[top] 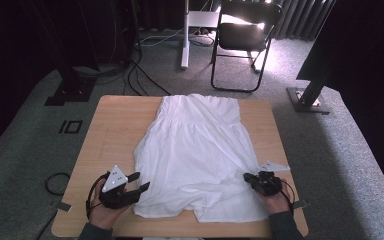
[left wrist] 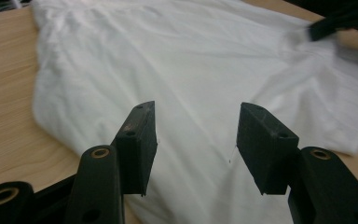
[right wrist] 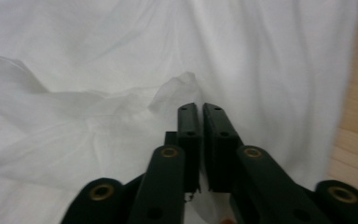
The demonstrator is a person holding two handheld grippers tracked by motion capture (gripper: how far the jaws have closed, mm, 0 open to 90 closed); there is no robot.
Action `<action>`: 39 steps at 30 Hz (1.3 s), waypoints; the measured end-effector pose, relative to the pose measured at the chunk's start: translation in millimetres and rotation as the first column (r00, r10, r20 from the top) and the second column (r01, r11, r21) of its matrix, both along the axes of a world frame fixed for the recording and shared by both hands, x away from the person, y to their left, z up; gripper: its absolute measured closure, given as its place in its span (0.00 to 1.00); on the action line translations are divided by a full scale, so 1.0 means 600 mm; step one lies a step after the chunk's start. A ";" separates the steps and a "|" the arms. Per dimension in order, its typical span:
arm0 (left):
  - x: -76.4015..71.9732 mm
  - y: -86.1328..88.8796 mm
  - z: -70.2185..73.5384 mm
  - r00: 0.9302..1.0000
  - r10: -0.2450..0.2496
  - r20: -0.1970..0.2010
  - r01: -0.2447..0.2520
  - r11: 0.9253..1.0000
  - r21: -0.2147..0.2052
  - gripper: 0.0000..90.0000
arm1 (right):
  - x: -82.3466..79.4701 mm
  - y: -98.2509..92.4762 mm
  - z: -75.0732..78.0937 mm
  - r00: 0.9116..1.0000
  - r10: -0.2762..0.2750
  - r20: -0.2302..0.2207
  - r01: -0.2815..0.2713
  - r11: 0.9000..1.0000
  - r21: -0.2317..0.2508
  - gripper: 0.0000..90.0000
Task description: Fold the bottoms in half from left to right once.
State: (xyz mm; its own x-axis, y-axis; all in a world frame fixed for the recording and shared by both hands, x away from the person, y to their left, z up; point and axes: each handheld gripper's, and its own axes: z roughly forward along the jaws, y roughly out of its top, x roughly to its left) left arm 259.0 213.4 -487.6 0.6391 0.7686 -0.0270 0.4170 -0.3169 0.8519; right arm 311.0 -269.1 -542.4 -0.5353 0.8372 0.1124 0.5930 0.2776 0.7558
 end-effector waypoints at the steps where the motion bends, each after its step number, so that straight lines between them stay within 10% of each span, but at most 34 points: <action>1: 0.007 0.001 -0.003 1.000 0.015 -0.004 -0.015 1.000 -0.003 0.53 | -0.014 -0.011 0.009 1.000 -0.017 0.026 0.016 1.000 0.014 0.98; 9: 0.073 0.016 -0.027 0.986 0.167 -0.023 -0.166 0.986 0.035 0.52 | -0.109 -0.093 0.017 0.998 -0.045 0.053 0.047 0.999 -0.025 0.92; 16: 0.127 0.037 -0.043 0.966 0.255 -0.050 -0.255 0.967 0.019 0.49 | -0.124 -0.139 0.010 0.991 -0.127 0.052 0.126 0.992 0.010 0.68; 20: 0.164 0.049 -0.069 0.942 0.319 -0.102 -0.324 0.945 -0.039 0.49 | -0.070 -0.118 0.019 0.989 -0.126 0.074 0.122 0.991 0.048 0.65; 23: 0.179 0.049 -0.084 0.938 0.323 -0.128 -0.333 0.940 -0.069 0.49 | -0.005 -0.088 0.021 0.991 -0.108 0.083 0.103 0.993 0.059 0.64; 30: 0.184 0.036 -0.091 0.943 0.305 -0.135 -0.318 0.944 -0.083 0.47 | 0.107 -0.033 0.026 0.993 -0.093 0.068 0.090 0.995 0.051 0.58; 39: 0.190 0.020 -0.062 0.956 0.259 -0.136 -0.264 0.964 -0.015 0.43 | 0.168 -0.007 0.016 0.992 -0.114 0.051 0.112 0.993 0.046 0.50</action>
State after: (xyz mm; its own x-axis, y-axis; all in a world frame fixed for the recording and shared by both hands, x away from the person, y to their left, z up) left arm 372.7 225.6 -524.6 0.4050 0.9058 -0.1247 0.5905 -0.1550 0.7920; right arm 411.8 -273.2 -532.8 -0.4436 0.8877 0.1235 0.5776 0.1778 0.7967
